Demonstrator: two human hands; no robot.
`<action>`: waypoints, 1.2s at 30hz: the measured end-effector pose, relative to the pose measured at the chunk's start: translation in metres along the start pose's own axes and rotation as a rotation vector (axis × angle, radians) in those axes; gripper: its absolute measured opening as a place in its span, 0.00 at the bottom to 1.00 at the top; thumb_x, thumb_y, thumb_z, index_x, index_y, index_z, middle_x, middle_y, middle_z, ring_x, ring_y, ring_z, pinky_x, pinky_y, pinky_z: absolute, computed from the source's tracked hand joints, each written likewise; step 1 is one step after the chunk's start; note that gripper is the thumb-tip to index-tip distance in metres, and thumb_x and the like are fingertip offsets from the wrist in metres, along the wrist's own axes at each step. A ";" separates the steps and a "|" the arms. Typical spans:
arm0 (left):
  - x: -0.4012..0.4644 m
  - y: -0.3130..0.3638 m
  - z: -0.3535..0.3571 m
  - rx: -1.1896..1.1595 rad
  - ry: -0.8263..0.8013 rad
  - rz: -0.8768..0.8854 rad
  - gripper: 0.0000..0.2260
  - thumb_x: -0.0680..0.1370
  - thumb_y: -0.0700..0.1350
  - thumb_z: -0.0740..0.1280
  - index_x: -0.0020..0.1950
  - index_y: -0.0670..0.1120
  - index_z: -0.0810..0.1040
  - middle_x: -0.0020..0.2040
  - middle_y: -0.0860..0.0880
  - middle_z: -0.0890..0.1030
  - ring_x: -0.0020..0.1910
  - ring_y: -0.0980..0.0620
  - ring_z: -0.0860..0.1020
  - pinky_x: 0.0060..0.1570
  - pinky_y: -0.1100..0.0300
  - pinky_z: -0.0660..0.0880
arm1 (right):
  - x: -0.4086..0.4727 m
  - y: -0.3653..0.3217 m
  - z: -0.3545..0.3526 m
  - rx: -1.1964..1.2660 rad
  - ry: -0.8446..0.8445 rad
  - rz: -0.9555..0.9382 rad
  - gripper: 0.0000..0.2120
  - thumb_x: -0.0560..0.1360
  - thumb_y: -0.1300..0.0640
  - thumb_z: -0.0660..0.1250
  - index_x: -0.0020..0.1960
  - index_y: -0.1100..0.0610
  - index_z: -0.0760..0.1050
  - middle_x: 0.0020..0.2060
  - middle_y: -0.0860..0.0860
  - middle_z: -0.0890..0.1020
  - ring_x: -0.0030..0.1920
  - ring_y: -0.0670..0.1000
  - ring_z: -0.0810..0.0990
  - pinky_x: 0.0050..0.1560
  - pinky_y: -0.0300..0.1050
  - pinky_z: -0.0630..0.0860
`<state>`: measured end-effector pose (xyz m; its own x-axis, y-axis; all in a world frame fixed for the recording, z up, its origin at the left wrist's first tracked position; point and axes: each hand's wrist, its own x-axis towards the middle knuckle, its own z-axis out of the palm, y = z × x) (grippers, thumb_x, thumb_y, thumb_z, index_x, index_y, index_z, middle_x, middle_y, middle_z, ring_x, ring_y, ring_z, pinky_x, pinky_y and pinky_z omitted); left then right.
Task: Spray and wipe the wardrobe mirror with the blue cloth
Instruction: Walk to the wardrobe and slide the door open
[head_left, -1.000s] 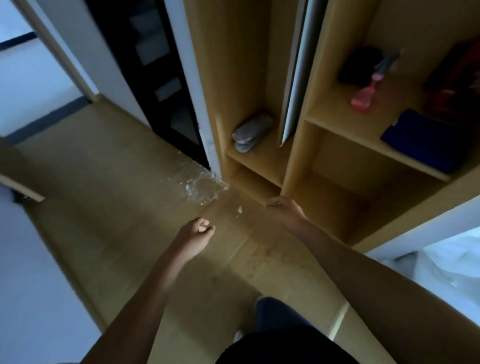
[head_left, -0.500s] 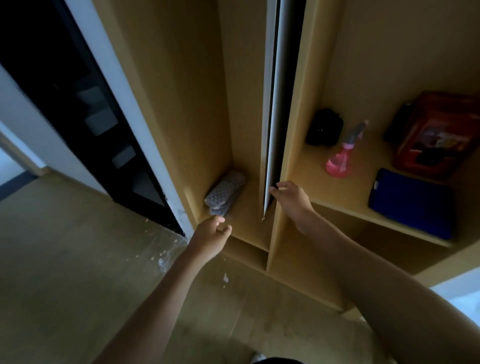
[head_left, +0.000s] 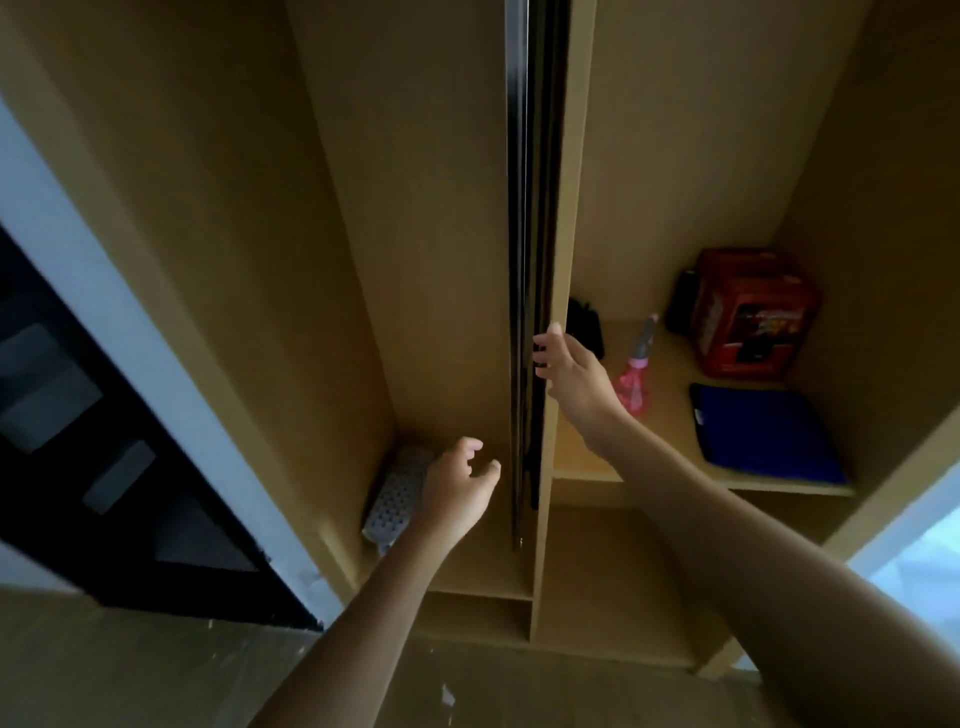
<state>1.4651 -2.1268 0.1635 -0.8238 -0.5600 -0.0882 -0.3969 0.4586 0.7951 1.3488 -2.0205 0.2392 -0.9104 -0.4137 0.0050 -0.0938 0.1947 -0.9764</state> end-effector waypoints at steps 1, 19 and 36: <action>0.004 0.003 -0.004 0.008 -0.013 0.022 0.19 0.79 0.49 0.64 0.70 0.48 0.70 0.68 0.47 0.73 0.63 0.51 0.74 0.61 0.57 0.73 | 0.001 -0.008 0.002 0.013 0.026 -0.017 0.28 0.81 0.37 0.49 0.70 0.52 0.70 0.63 0.49 0.77 0.65 0.49 0.74 0.70 0.54 0.68; 0.038 0.093 -0.020 0.032 0.127 0.117 0.27 0.79 0.54 0.64 0.75 0.45 0.62 0.71 0.46 0.69 0.68 0.47 0.70 0.66 0.50 0.70 | 0.017 -0.118 0.002 -0.093 0.129 -0.388 0.30 0.79 0.43 0.62 0.77 0.51 0.60 0.69 0.49 0.74 0.70 0.49 0.71 0.66 0.42 0.66; 0.043 0.117 -0.011 0.483 0.316 0.274 0.15 0.83 0.53 0.56 0.53 0.44 0.77 0.50 0.47 0.82 0.49 0.48 0.81 0.43 0.58 0.75 | 0.039 -0.120 0.009 -0.282 0.204 -0.489 0.19 0.81 0.62 0.58 0.71 0.62 0.64 0.33 0.47 0.74 0.31 0.44 0.73 0.31 0.36 0.70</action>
<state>1.3876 -2.1048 0.2592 -0.7911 -0.5214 0.3198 -0.3875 0.8318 0.3974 1.3284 -2.0686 0.3549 -0.7907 -0.3412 0.5083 -0.5996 0.2645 -0.7553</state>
